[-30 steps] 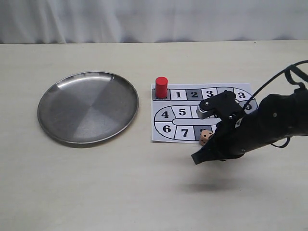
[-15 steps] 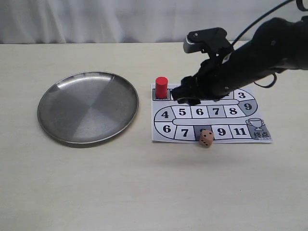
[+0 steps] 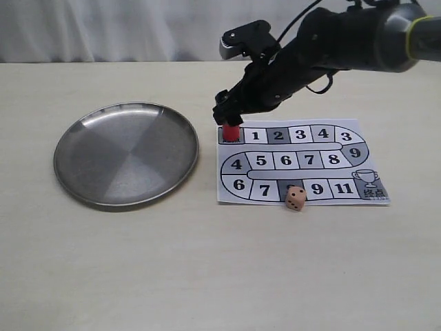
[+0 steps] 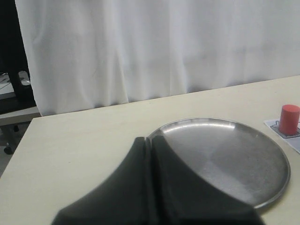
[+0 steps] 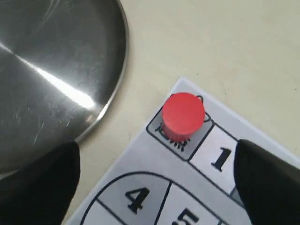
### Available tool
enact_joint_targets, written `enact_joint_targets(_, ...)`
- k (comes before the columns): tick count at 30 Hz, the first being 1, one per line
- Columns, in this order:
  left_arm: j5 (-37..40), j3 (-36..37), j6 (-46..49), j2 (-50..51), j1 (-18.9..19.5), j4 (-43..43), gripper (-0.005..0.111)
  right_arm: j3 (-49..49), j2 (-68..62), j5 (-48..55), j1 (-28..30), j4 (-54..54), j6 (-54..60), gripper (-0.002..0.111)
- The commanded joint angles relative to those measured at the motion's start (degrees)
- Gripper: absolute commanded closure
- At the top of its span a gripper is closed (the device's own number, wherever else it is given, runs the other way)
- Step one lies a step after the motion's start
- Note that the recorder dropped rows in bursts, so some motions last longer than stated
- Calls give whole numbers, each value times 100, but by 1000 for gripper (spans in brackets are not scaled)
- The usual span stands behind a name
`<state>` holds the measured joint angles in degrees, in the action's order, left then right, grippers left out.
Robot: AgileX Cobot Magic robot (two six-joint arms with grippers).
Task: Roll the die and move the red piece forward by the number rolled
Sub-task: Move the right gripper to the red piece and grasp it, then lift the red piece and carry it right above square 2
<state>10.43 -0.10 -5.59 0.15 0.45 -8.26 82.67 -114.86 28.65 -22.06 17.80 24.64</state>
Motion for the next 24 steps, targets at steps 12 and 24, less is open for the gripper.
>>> enact_joint_targets(12, -49, 10, -5, -15, -48, -1, 107, 1709, -1665, 282, 2, -844, -128, 42)
enact_joint_targets(24, -49, 10, -5, -15, -48, -1, 107, 1709, -1733, 324, 2, -909, -147, 104)
